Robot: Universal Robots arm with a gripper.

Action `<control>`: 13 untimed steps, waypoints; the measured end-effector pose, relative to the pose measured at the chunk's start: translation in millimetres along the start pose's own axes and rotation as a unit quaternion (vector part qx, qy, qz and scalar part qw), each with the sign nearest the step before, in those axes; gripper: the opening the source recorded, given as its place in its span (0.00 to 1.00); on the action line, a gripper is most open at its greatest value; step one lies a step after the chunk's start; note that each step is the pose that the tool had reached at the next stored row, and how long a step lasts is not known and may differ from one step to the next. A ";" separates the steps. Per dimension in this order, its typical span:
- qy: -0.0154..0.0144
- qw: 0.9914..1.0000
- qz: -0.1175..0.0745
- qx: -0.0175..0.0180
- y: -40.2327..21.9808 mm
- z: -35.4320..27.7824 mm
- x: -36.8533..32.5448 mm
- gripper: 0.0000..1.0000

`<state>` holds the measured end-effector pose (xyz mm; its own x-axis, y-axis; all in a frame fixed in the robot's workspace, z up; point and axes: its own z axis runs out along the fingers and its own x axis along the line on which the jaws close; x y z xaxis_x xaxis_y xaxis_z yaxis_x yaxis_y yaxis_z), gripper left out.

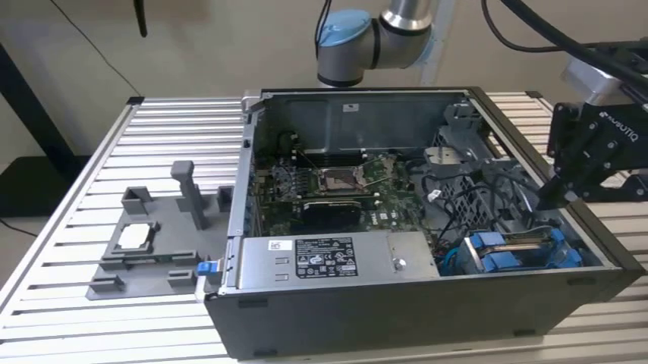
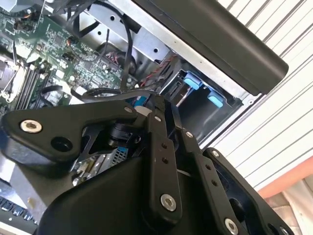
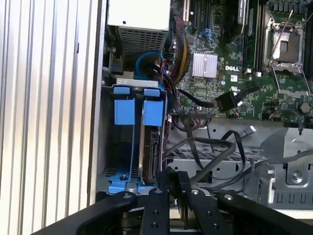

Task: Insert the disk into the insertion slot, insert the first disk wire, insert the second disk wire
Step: 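Insert the first disk wire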

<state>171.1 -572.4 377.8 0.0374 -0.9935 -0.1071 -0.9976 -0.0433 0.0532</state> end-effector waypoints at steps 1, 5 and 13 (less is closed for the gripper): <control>0.000 1.000 0.002 0.000 0.0 0.5 1.2 0.19; 0.000 1.000 0.006 0.001 1.6 2.9 3.8 0.19; -0.001 1.000 0.024 0.003 3.1 10.4 6.5 0.19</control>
<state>167.7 -577.9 367.0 -0.0100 -0.9942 -0.1069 -0.9986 0.0043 0.0531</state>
